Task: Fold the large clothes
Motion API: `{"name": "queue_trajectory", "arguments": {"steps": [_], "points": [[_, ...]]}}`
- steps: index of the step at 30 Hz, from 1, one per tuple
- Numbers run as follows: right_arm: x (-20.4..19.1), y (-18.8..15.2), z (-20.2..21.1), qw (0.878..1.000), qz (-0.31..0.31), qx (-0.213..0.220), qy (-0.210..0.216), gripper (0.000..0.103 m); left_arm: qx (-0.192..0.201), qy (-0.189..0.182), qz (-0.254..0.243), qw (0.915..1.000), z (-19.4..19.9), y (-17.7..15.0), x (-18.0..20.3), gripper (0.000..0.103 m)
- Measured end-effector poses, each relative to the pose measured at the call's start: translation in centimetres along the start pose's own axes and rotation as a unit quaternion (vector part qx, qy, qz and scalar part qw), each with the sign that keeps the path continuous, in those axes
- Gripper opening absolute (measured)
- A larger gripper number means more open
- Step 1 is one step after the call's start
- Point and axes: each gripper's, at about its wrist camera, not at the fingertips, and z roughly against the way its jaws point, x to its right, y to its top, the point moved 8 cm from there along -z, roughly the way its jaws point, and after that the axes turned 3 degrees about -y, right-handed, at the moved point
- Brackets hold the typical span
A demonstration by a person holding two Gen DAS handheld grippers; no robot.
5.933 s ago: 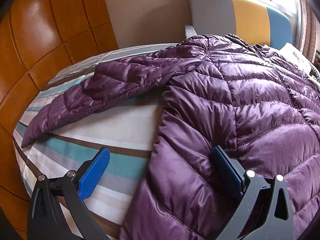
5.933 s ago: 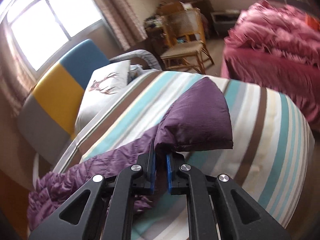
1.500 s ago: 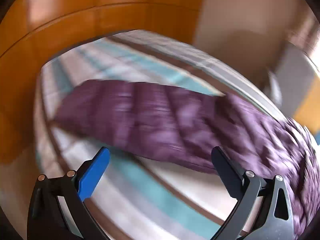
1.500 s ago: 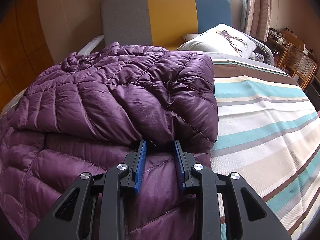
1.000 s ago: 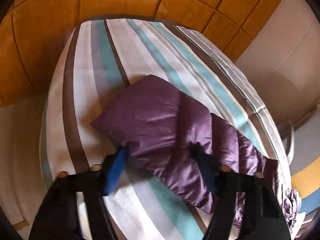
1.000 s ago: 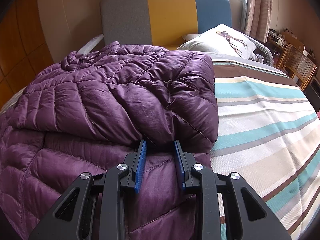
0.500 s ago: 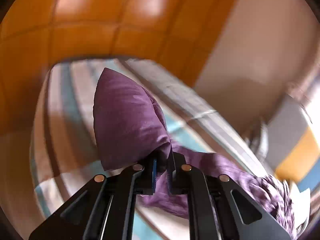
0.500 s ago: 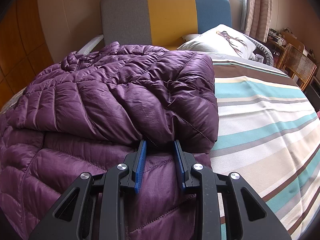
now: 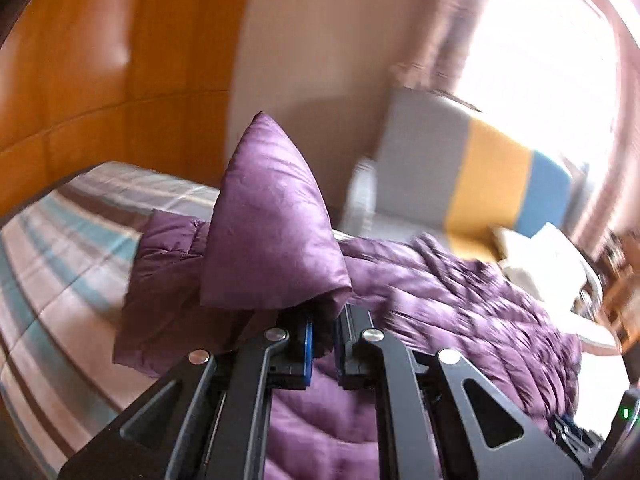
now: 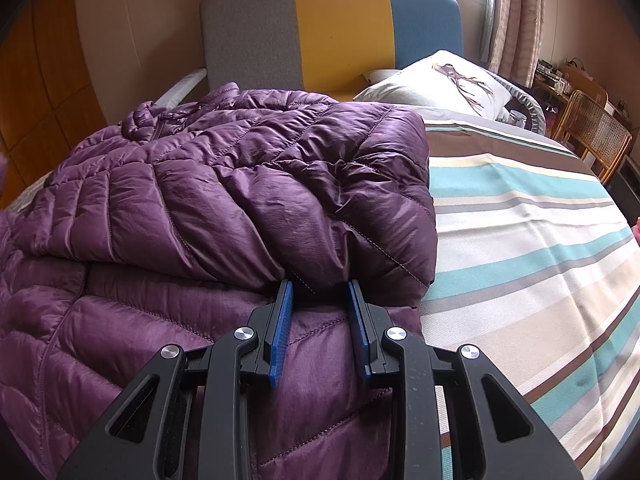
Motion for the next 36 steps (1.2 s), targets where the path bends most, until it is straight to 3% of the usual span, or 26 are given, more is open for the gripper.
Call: {"name": "queue_trajectory", "arguments": {"steps": [12,21,27,29,31,35,36], "points": [[0.1,0.0,0.0,1.0,-0.005,0.001,0.004,0.028,-0.051,-0.081,-0.069,0.993,0.2,-3.9,10.8,0.007],[0.7,0.1,0.2,1.0,-0.023,0.007,0.013,0.028,-0.088,-0.154,-0.146,0.9733,0.0,-7.1,19.2,0.007],[1.1,0.2,0.2,0.999,-0.04,0.01,0.017,0.028,-0.131,-0.188,-0.126,0.9652,-1.1,-9.6,21.1,0.009],[1.0,0.3,0.2,0.999,-0.039,0.011,0.016,0.028,-0.148,-0.199,-0.133,0.9595,-1.8,-10.9,21.7,0.021],[1.1,0.3,0.3,0.999,-0.042,0.013,0.018,0.028,-0.163,-0.216,-0.137,0.9529,-2.0,-12.0,22.0,0.066],[1.5,0.2,0.6,0.998,-0.05,0.016,0.026,0.028,-0.151,-0.231,-0.133,0.9519,-0.3,-11.8,21.0,0.076],[1.5,0.2,0.7,0.998,-0.052,0.016,0.03,0.028,-0.148,-0.234,-0.128,0.9522,0.2,-11.6,20.5,0.083]]}}
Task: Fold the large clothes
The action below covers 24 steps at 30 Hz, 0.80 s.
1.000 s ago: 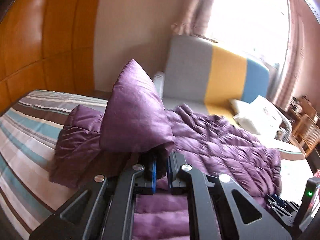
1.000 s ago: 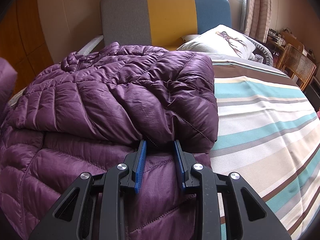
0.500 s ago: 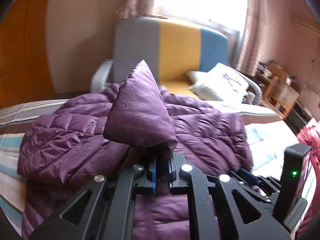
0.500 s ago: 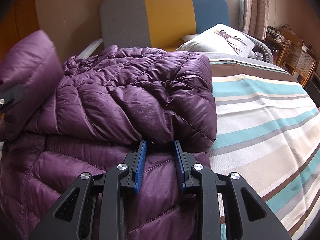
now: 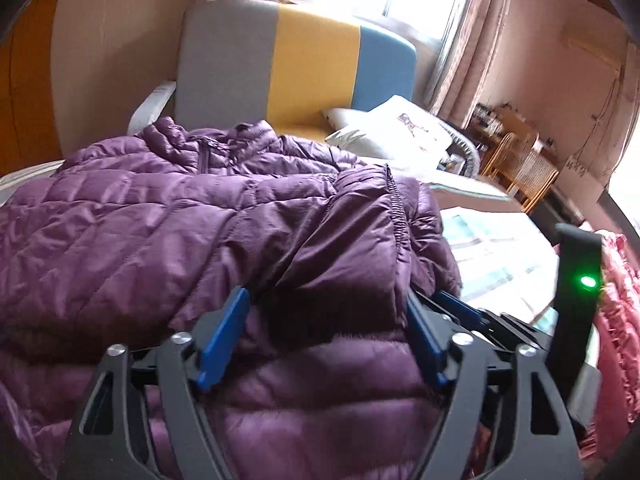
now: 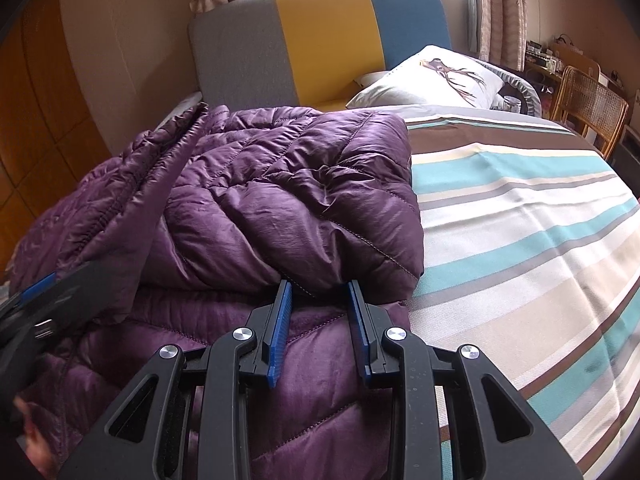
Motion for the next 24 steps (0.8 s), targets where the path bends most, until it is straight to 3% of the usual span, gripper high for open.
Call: {"name": "queue_trajectory", "arguments": {"steps": [1,4,8,9,10,11,15,17,18,22,24], "points": [[0.0,-0.1,0.0,1.0,-0.001,-0.004,0.005,0.03,0.006,0.002,0.004,1.0,0.9,-0.1,-0.4,0.088],[0.3,0.0,0.8,1.0,-0.012,-0.002,0.018,0.034,0.027,0.016,0.006,0.9995,3.7,-0.3,-2.4,0.089],[1.0,0.5,2.7,0.998,-0.048,0.017,0.044,0.034,0.045,0.081,0.017,0.9956,6.9,-1.0,-7.3,0.089],[1.1,0.6,3.1,0.996,-0.061,0.02,0.057,0.039,0.047,0.094,0.027,0.9941,7.6,-1.2,-8.7,0.089],[1.1,0.7,3.5,0.994,-0.076,0.022,0.072,0.054,0.048,0.113,0.042,0.9916,8.3,-1.5,-10.5,0.089],[0.9,0.8,3.8,0.992,-0.087,0.025,0.084,0.06,0.046,0.128,0.055,0.9892,8.7,-1.7,-12.1,0.089],[-2.0,1.6,3.6,0.988,-0.082,0.015,0.133,0.063,0.003,0.22,0.098,0.9707,9.1,-3.4,-18.5,0.086],[-3.6,1.6,2.8,0.986,-0.078,-0.003,0.149,0.063,-0.015,0.231,0.124,0.9649,8.8,-4.2,-20.6,0.082],[-4.5,1.6,2.1,0.986,-0.073,-0.015,0.152,0.062,-0.023,0.235,0.139,0.9618,8.8,-4.5,-21.5,0.082],[-7.2,1.5,0.4,0.988,-0.037,-0.041,0.143,0.029,-0.03,0.216,0.18,0.9592,7.4,-3.7,-23.9,0.082],[-7.9,2.3,0.3,0.989,-0.026,-0.032,0.142,0.019,-0.029,0.217,0.193,0.9563,6.8,-2.8,-24.8,0.082]]}}
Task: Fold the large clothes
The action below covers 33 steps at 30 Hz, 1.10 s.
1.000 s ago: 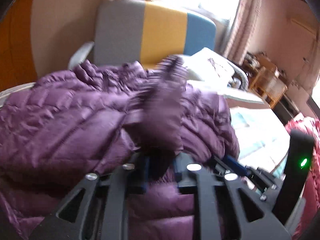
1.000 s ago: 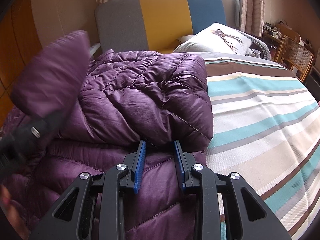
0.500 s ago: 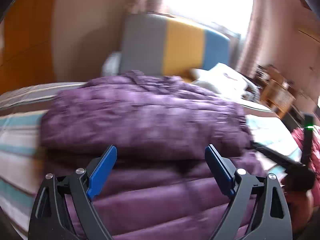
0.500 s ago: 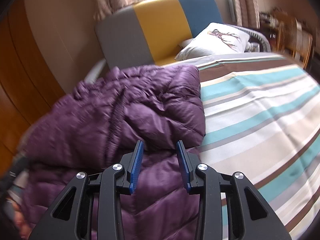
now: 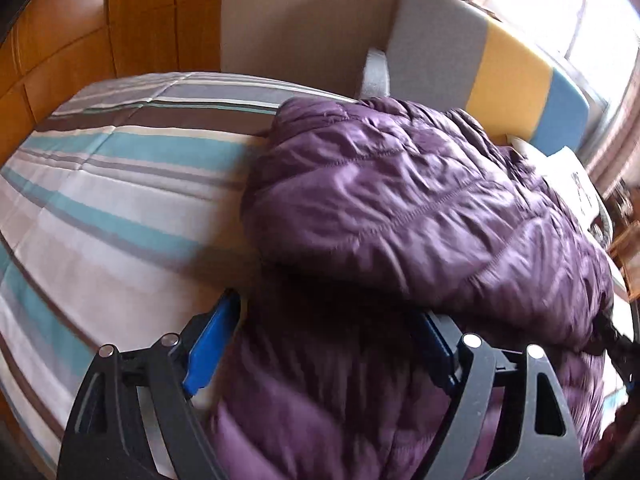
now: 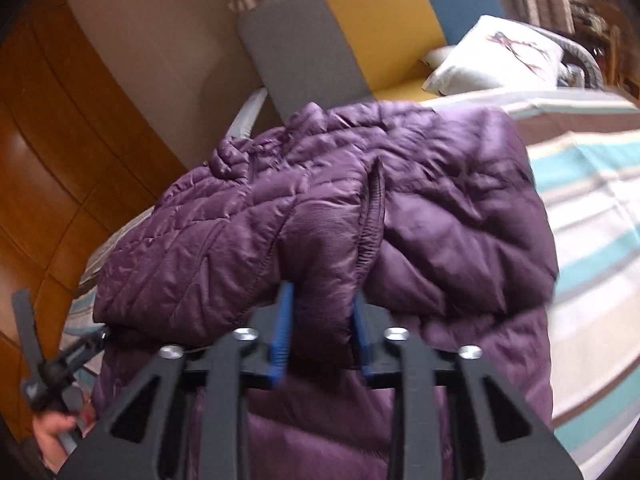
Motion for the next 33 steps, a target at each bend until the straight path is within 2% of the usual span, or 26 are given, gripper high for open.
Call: {"name": "queue_trajectory", "arguments": {"steps": [3,4,5,8,9,10,11,14,15,17,18,20,22,24,27,30,33], "points": [[0.0,2.7,0.6,0.999,0.006,0.035,-0.019,0.012,0.035,0.025,0.024,0.9988,-0.3,2.3,-1.3,0.084],[0.4,3.3,0.6,0.999,0.008,0.041,-0.025,0.01,0.042,0.026,0.033,0.9982,-0.4,2.9,-1.8,0.092],[0.5,4.1,0.3,0.998,0.013,0.045,-0.035,0.009,0.044,0.021,0.036,0.9981,-0.5,3.1,-1.9,0.095],[1.6,5.1,-1.3,0.995,0.031,0.046,-0.084,0.009,0.017,0.012,0.0,0.9998,-1.8,2.5,-1.0,0.097],[2.1,5.2,-1.9,0.993,0.033,0.045,-0.101,0.009,0.005,0.024,-0.021,0.9995,-2.2,1.8,-0.8,0.097],[2.7,5.1,-2.3,0.992,0.032,0.042,-0.111,0.009,-0.012,0.051,-0.048,0.9975,-2.7,1.1,-0.8,0.098],[3.1,4.9,-2.9,0.992,0.029,0.037,-0.114,0.009,-0.021,0.062,-0.062,0.9959,-2.7,0.5,-0.8,0.098],[4.4,3.6,-3.0,0.994,0.014,0.028,-0.106,0.01,-0.016,0.062,-0.058,0.9963,-1.1,-0.7,-2.1,0.098],[4.5,3.4,-2.8,0.995,0.004,0.029,-0.091,0.01,-0.013,0.057,-0.058,0.9966,-0.4,-1.0,-2.5,0.098],[4.7,3.2,-1.4,0.996,-0.008,0.036,-0.083,0.021,0.023,0.045,-0.052,0.9974,2.0,-1.1,-3.2,0.098],[4.7,3.3,-0.9,0.996,-0.008,0.042,-0.084,0.025,0.053,0.045,-0.047,0.9964,3.5,-0.7,-3.5,0.098],[4.2,3.7,0.7,0.994,-0.009,0.067,-0.081,0.03,0.086,0.05,-0.042,0.9941,4.9,0.5,-3.5,0.098],[2.9,4.5,1.7,0.994,-0.003,0.086,-0.073,0.031,0.114,0.042,-0.048,0.9914,5.6,2.5,-2.2,0.097],[0.4,5.3,1.5,0.995,0.01,0.084,-0.05,0.031,0.111,0.031,-0.073,0.9906,5.0,4.0,0.5,0.095],[-2.9,6.2,-0.5,0.995,0.052,0.067,-0.046,0.031,0.1,0.01,-0.135,0.9858,2.7,5.8,5.7,0.09],[-5.4,6.4,-4.0,0.993,0.1,0.031,-0.057,0.031,0.086,0.009,-0.192,0.9776,0.5,6.0,9.7,0.089],[-4.6,5.7,-6.5,0.987,0.133,0.005,-0.096,0.031,0.081,0.03,-0.249,0.9647,-1.9,5.2,12.3,0.09]]}}
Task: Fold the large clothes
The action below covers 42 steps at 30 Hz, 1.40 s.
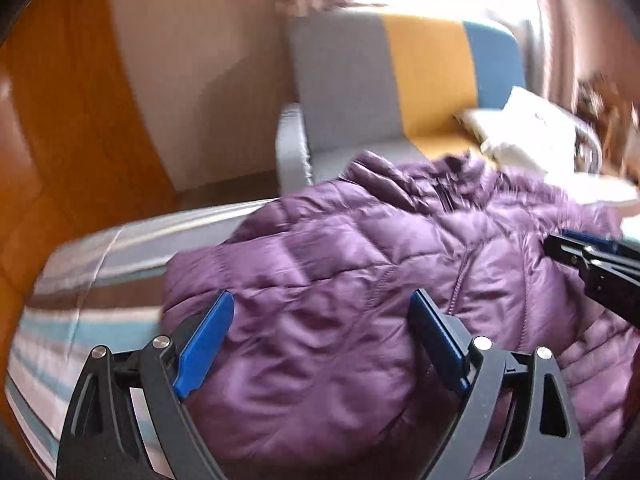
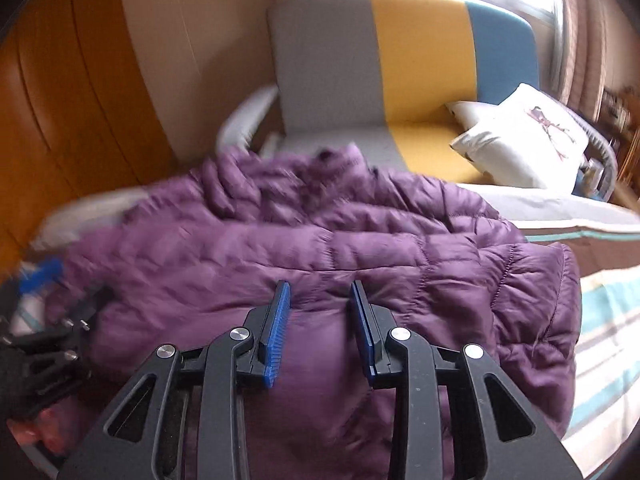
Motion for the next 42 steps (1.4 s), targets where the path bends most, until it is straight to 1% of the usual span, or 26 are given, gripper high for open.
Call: {"name": "queue_trajectory", "arguments": {"steps": [1,2,3,4,6,9,11,14,15,16,17,18,21,22,24,27,28,29,31,33,38,42], "points": [[0.5,-0.6,-0.8,1.0,0.014,-0.008,-0.014,0.031,-0.009,0.01,-0.018,0.9997,-0.9,-0.5,0.5,0.091],[0.9,-1.2,-1.2,1.0,0.019,-0.008,-0.014,0.031,-0.01,0.006,-0.023,0.9997,-1.5,-0.8,0.8,0.092],[1.4,-1.7,-1.4,1.0,0.018,-0.007,-0.014,0.031,-0.013,-0.007,-0.021,0.9997,-2.0,-1.0,0.9,0.092],[1.6,-2.3,-1.7,1.0,0.015,-0.004,-0.011,0.031,-0.029,-0.031,-0.006,0.9991,-3.0,-1.6,0.9,0.093],[1.7,-2.6,-2.1,1.0,0.013,-0.001,-0.012,0.031,-0.044,-0.048,0.011,0.9978,-3.8,-1.9,0.5,0.093],[1.3,-2.5,-2.5,0.999,0.025,0.003,-0.031,0.031,-0.047,-0.047,0.009,0.9978,-3.9,-2.0,0.6,0.093],[1.3,-2.5,-2.4,0.999,0.025,0.001,-0.031,0.031,-0.047,-0.051,0.013,0.9975,-3.7,-1.9,0.5,0.093],[1.0,-2.2,-1.7,0.999,0.03,-0.001,-0.034,0.032,-0.037,-0.052,0.016,0.9978,-2.5,-1.8,0.0,0.093],[0.9,-2.1,-1.3,0.999,0.03,-0.001,-0.034,0.035,-0.034,-0.05,0.02,0.998,-2.0,-1.8,-0.3,0.095],[0.8,-1.8,-0.8,0.999,0.024,0.002,-0.026,0.045,-0.026,-0.043,0.029,0.9983,-1.3,-1.5,-0.9,0.096],[0.8,-1.5,-0.3,1.0,0.015,0.008,-0.016,0.051,-0.015,-0.037,0.038,0.9985,-0.9,-1.1,-1.6,0.096],[0.9,-0.8,0.6,1.0,0.001,0.023,-0.005,0.054,0.002,-0.023,0.05,0.9985,-0.2,-0.6,-2.6,0.097],[0.8,0.2,1.2,0.999,-0.002,0.031,-0.01,0.054,0.032,0.019,0.068,0.997,0.5,0.5,-4.7,0.099],[0.7,0.3,1.0,0.999,0.007,0.026,-0.02,0.054,0.03,0.026,0.07,0.9967,0.2,0.7,-5.2,0.099],[0.6,0.4,0.1,1.0,0.016,0.014,-0.022,0.054,0.018,0.037,0.071,0.9966,-0.8,0.9,-5.8,0.099],[1.3,0.3,-1.7,0.999,0.017,-0.003,-0.041,0.054,-0.025,0.065,0.068,0.9953,-3.5,-0.3,-6.8,0.1],[1.4,0.2,-2.2,0.999,0.011,-0.004,-0.036,0.054,-0.038,0.059,0.072,0.9949,-4.6,-1.2,-7.1,0.101],[1.5,0.0,-2.6,0.999,0.009,-0.004,-0.033,0.054,-0.041,0.048,0.08,0.9948,-5.2,-1.7,-7.2,0.101],[1.5,-0.2,-3.3,0.999,0.024,0.003,-0.032,0.054,-0.051,0.026,0.096,0.9937,-6.1,-2.2,-7.5,0.101],[1.4,-0.6,-4.0,0.999,0.034,0.008,-0.034,0.054,-0.062,0.012,0.106,0.9923,-6.9,-2.5,-7.4,0.101],[1.5,-0.8,-3.9,0.999,0.027,0.01,-0.03,0.054,-0.064,0.014,0.105,0.9923,-7.1,-2.7,-7.3,0.101],[1.9,-0.7,-2.6,1.0,0.017,0.008,-0.008,0.054,-0.075,0.018,0.105,0.9914,-6.1,-2.7,-7.2,0.101]]}}
